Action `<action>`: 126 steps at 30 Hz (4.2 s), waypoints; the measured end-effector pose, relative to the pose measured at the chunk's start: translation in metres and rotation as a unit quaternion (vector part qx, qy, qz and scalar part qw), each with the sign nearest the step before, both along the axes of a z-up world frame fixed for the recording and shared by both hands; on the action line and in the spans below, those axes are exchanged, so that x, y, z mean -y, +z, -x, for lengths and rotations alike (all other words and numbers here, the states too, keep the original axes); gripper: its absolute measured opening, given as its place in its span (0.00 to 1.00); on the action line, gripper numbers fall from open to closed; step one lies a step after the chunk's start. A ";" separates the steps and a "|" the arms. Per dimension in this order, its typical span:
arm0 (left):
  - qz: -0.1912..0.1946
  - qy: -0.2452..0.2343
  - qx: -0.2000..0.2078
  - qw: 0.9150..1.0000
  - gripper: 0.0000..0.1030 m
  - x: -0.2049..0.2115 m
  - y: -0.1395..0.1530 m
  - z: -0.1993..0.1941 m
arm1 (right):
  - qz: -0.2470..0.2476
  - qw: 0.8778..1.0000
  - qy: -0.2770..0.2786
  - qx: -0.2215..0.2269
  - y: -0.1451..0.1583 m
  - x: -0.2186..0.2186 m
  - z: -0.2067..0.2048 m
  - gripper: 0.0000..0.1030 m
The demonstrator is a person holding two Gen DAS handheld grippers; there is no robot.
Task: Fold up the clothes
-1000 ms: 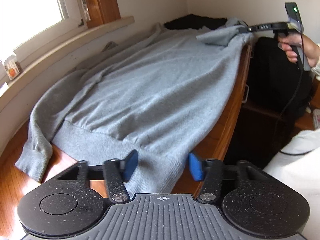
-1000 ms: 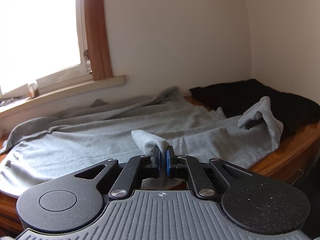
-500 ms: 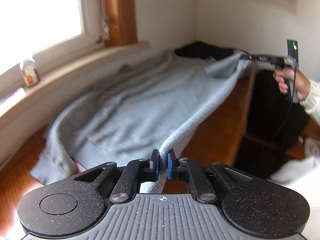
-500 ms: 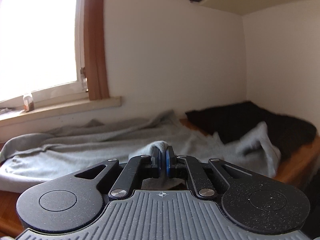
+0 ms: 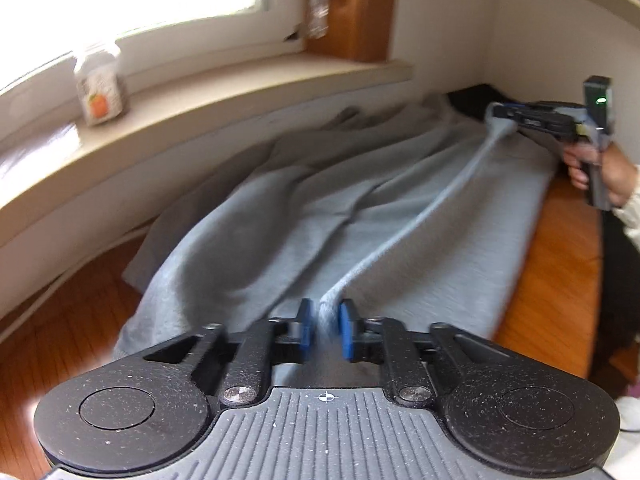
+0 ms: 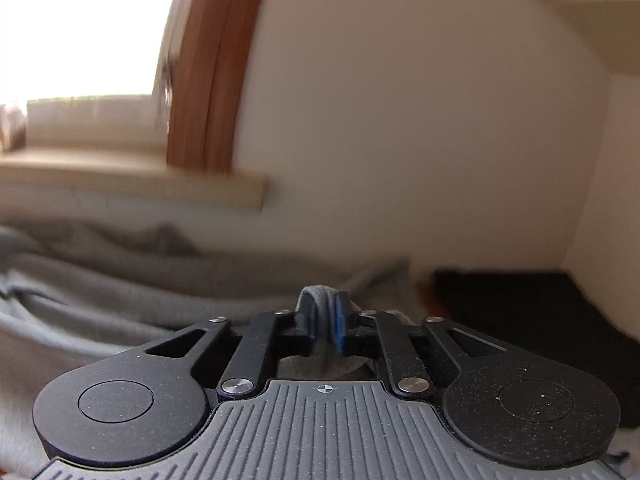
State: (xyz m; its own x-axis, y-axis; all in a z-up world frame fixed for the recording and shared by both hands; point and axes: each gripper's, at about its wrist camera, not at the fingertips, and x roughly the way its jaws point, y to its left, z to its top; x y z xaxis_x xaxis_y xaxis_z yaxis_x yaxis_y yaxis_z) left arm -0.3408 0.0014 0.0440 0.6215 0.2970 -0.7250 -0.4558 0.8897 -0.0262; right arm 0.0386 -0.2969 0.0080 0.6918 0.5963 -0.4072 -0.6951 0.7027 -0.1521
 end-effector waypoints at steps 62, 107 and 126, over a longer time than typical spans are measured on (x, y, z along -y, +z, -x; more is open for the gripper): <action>-0.001 -0.113 0.067 0.991 1.00 0.065 -0.074 -0.305 | 0.021 0.981 0.151 -0.123 -0.049 0.023 0.040 0.72; -0.005 -0.114 0.065 0.991 1.00 0.070 -0.074 -0.305 | 0.105 0.984 -0.081 0.123 0.062 0.147 -0.066 0.13; -0.007 -0.114 0.064 0.991 1.00 0.075 -0.072 -0.303 | 0.066 0.995 -0.030 0.072 0.079 0.033 -0.107 0.48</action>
State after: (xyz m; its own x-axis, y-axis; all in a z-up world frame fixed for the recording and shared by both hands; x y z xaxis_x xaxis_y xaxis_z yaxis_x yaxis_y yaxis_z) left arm -0.0376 -0.0734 -0.0285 0.7597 0.1470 -0.6335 -0.2362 0.9700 -0.0583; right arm 0.1456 -0.3299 0.0870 0.7811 0.5003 -0.3737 -0.6173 0.7092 -0.3407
